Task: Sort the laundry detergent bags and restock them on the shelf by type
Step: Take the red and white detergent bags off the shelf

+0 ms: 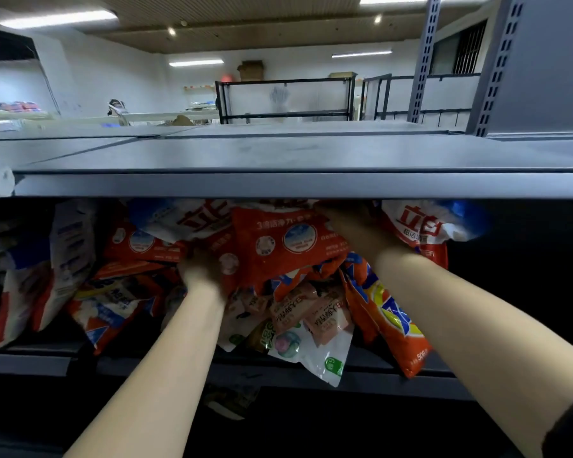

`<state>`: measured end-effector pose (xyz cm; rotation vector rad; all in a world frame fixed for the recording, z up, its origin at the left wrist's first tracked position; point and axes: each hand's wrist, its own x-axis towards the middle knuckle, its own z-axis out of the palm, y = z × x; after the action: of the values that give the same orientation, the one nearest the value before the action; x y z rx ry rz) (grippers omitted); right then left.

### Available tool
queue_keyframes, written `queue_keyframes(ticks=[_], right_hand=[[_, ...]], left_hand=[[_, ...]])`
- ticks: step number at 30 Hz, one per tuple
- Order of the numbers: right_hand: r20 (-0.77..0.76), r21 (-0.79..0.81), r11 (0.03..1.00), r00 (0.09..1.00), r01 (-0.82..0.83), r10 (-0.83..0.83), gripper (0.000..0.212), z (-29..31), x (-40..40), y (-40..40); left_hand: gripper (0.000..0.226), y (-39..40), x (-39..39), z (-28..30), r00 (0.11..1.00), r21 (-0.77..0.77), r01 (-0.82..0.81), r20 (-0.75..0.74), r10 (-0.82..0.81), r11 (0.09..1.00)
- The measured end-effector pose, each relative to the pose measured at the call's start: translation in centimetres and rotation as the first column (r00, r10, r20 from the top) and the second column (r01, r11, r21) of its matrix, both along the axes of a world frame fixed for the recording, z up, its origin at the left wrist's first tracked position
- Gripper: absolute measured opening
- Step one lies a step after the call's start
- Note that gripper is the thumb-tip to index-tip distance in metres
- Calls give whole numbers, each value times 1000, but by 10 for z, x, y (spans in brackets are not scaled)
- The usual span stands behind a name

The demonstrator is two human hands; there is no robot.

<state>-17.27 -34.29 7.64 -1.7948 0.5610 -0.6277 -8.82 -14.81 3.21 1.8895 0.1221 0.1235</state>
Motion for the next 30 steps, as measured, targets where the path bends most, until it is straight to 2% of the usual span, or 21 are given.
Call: queue_keyframes(ticks=[1,3,4,7,9,11,14,16,19,22,24,30], right_hand=[[56,0,1000,998,32,-32,24,1,-10,0],[111,-6,996,990,90,-89,27,-6,-30,-9],[113,-12,995,989,100,-98,30,-8,-41,-13],[79,22,983,980,182,-183,28,-13,-72,-23],[37,51,971,971,234,-236,28,-15,-92,-30],[-1,47,969,970,243,-243,31,-16,-112,-32],[13,65,970,971,236,-237,27,-24,-144,-26],[27,-6,959,959,282,-282,22,-32,-166,-24],[57,-161,931,945,327,-322,29,-33,-201,-17],[79,-245,888,921,389,-382,33,-32,-231,-14],[120,-252,866,902,431,-414,38,-33,-253,-11],[201,-268,789,833,553,-516,31,-38,-321,1]], left_hand=[[45,-5,1,-5,995,11,-49,87,48,999],[37,-6,-8,-3,975,-318,-209,11,224,925],[36,-6,-26,1,970,-332,-221,22,242,917],[41,-2,-70,17,923,-244,-300,168,345,922],[51,3,-92,16,911,-220,-319,197,362,922],[57,12,-114,14,904,-123,-356,205,375,926],[64,17,-147,7,916,-12,-359,188,354,933],[65,16,-169,2,923,12,-331,212,321,943],[64,14,-194,-2,935,12,-278,232,267,961],[61,10,-211,2,932,-3,-247,274,238,969],[56,9,-216,3,939,-27,-211,272,210,977],[60,6,-228,4,945,-59,-55,319,71,997]])
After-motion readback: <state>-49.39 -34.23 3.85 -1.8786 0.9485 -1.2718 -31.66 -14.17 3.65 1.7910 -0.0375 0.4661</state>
